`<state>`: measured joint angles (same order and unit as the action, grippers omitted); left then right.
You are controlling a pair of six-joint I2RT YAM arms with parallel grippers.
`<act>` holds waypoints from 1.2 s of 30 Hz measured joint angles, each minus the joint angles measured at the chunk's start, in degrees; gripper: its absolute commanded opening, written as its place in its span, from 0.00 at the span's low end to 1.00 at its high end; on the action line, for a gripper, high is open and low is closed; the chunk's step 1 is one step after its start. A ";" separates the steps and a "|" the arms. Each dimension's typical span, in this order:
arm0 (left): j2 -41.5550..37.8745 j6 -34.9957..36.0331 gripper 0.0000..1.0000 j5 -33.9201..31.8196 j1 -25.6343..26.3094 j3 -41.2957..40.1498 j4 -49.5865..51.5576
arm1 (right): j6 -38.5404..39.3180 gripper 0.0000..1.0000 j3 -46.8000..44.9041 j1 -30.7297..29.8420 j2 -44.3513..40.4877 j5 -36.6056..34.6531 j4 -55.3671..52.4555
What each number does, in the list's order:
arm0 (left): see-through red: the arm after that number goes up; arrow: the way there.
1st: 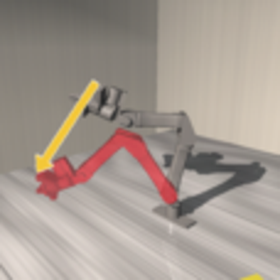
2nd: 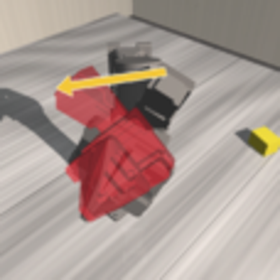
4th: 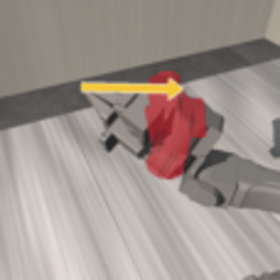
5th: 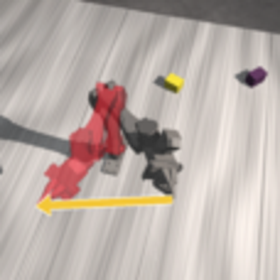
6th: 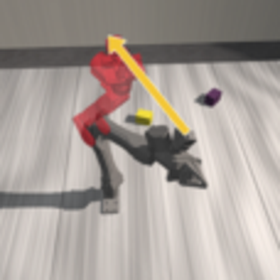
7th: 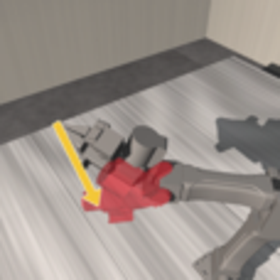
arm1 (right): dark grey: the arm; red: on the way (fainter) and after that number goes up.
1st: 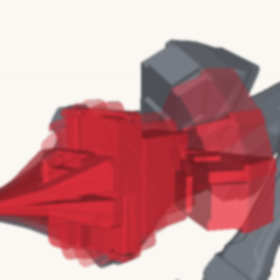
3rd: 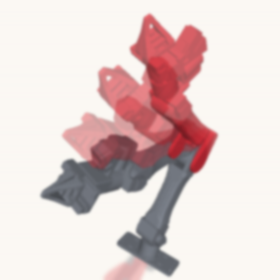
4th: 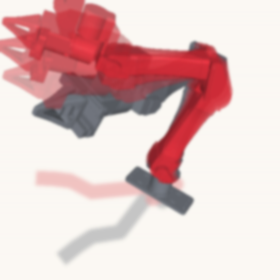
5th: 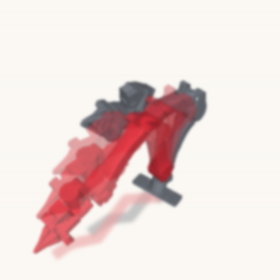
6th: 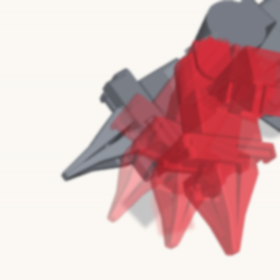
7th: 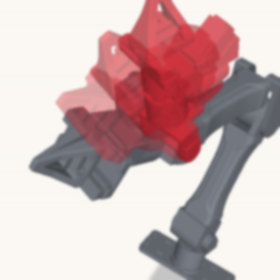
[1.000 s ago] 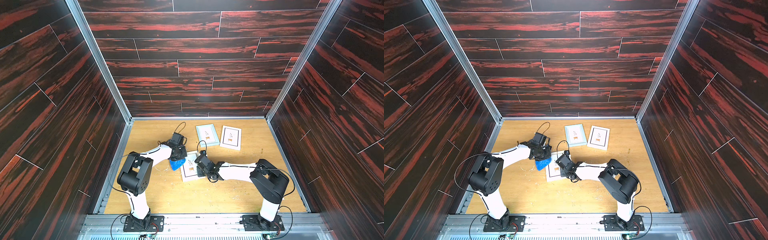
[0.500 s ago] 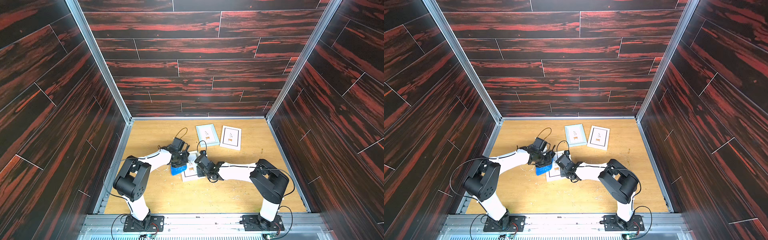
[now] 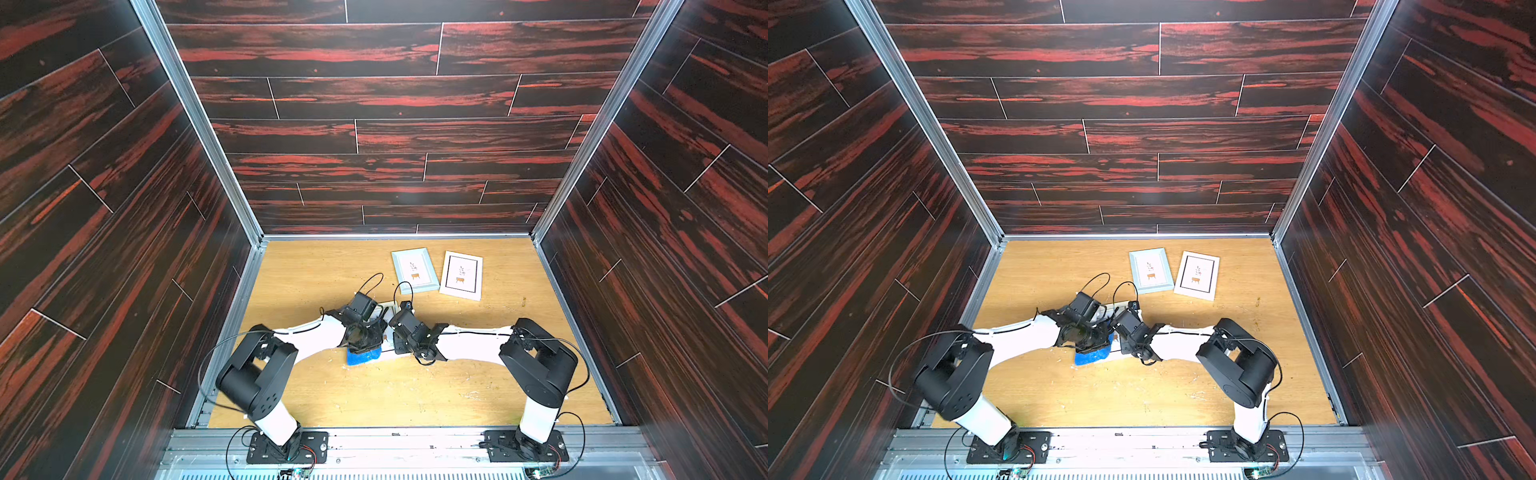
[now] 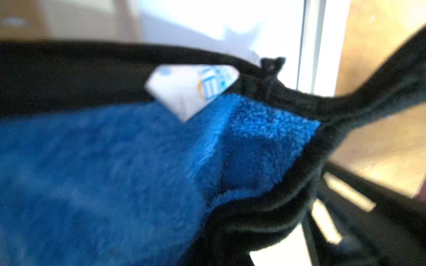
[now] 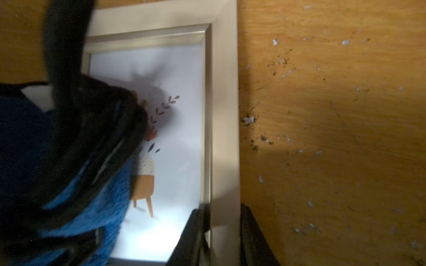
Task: Wipe the picture frame with a cloth
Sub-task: Wipe the dirt from the picture frame.
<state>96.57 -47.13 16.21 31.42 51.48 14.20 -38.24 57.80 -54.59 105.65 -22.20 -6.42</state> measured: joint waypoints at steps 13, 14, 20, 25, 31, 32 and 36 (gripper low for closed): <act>-1.01 -8.79 0.00 3.87 -3.52 -7.17 -15.76 | -0.61 0.01 -0.04 0.00 -0.04 -0.07 -0.13; -2.56 -8.02 0.00 3.08 -4.68 -7.76 -13.75 | -0.61 0.01 -0.04 0.00 -0.04 -0.11 -0.15; -2.67 -6.64 0.00 2.45 -5.46 -6.78 -11.15 | -0.72 0.01 -0.04 -0.02 -0.04 -0.07 -0.11; 3.28 -5.97 0.00 3.08 -5.22 -0.46 -11.21 | -0.74 0.01 -0.04 -0.02 -0.04 -0.11 -0.15; 6.16 -2.23 0.00 0.81 -7.67 4.74 -8.50 | -0.74 0.01 -0.04 -0.02 -0.04 -0.11 -0.13; 7.43 -1.90 0.00 0.44 -7.72 6.45 -8.17 | -0.74 0.01 -0.04 -0.02 -0.04 -0.09 -0.15; 12.09 -2.10 0.00 0.42 -5.64 11.23 -9.46 | -1.20 0.01 0.20 0.00 -0.02 -0.42 -0.61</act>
<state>108.66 -49.23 16.62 25.78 62.72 4.73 -39.44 58.00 -54.59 105.62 -22.61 -7.03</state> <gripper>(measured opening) 0.104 0.265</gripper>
